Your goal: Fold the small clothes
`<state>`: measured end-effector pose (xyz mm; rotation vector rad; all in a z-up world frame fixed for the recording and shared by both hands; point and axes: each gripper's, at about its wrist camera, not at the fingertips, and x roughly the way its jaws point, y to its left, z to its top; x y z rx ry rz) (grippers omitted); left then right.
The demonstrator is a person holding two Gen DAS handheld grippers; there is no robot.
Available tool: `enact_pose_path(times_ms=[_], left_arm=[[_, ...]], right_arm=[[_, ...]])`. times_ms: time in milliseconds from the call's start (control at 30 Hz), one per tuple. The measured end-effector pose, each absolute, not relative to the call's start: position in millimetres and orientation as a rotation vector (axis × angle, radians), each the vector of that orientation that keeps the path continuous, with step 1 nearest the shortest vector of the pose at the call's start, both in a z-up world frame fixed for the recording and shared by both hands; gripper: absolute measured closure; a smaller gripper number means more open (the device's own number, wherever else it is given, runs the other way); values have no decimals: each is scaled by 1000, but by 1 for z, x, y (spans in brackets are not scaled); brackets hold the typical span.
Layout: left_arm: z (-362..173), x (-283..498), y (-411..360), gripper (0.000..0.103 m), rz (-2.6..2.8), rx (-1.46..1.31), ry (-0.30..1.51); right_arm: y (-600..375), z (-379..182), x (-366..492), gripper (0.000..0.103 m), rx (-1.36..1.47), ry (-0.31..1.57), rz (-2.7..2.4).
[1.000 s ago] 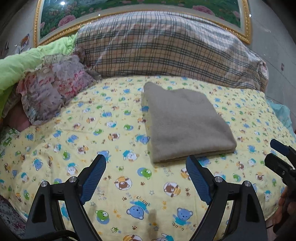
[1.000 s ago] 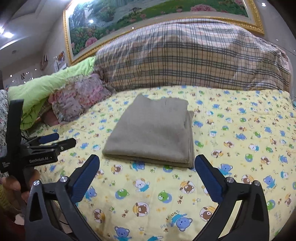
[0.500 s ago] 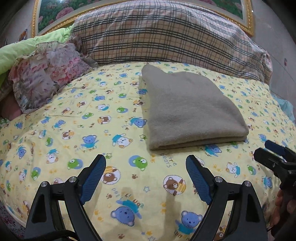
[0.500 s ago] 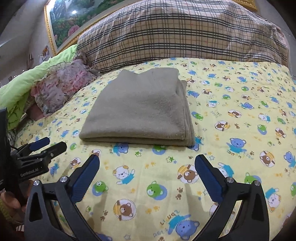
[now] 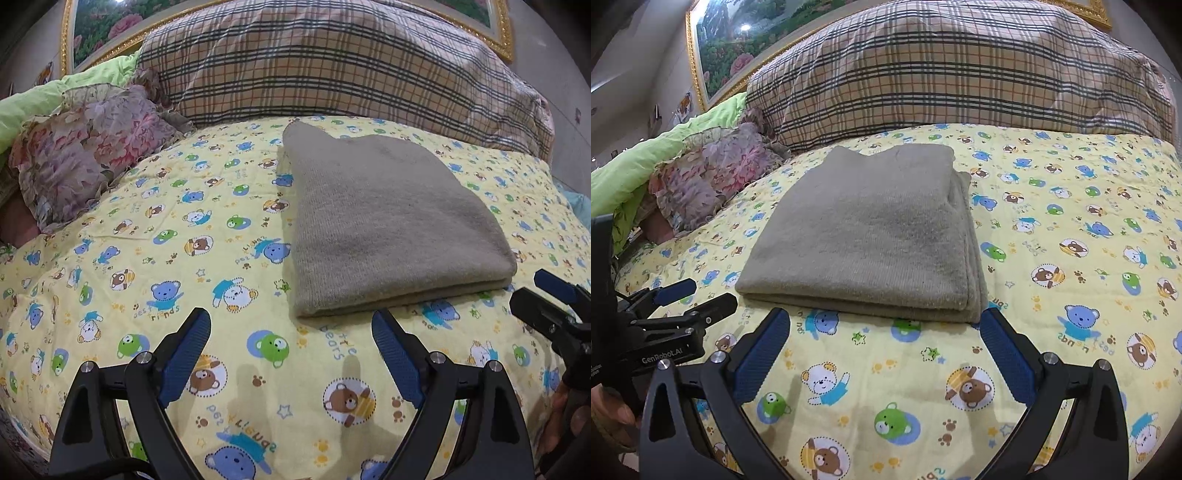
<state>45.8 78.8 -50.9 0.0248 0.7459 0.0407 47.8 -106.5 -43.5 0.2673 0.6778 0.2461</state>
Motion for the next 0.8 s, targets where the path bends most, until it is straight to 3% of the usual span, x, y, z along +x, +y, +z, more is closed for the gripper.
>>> enact_pose_path(times_ms=[800], left_arm=[[-44, 56, 82, 5, 49, 16, 755]], right_arm=[[-102, -38, 65, 1, 246, 679, 266]])
